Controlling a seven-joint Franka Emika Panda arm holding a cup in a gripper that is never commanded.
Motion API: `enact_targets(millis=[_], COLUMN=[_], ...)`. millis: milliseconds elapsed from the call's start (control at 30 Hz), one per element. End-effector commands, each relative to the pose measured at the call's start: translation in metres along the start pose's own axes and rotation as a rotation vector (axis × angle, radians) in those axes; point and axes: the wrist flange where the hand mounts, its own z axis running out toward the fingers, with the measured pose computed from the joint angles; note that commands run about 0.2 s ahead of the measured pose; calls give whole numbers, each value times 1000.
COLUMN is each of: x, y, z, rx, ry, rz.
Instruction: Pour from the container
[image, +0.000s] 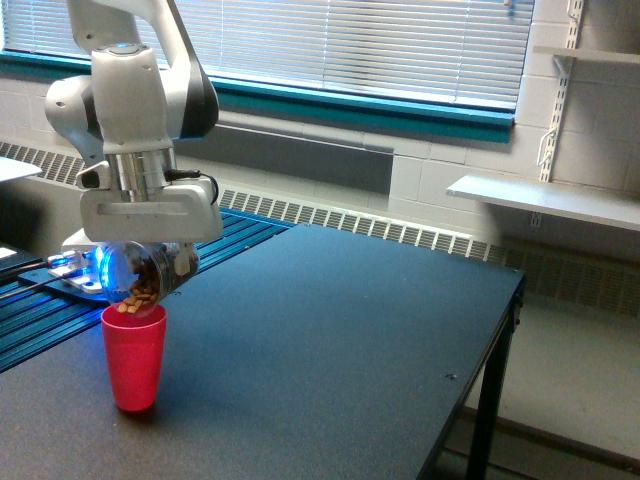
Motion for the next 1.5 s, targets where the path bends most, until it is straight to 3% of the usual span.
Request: enact_targets(millis=[33,633,1067,1300,1500], x=[-4,-11,1,10,13], y=[-8,-7,8,11,13], z=[0,-4,-12,-24,-32], rx=[13,44,69,120,131], ry=[-15,-48,-60,-100,-122], rz=[1,-15,20,46,44])
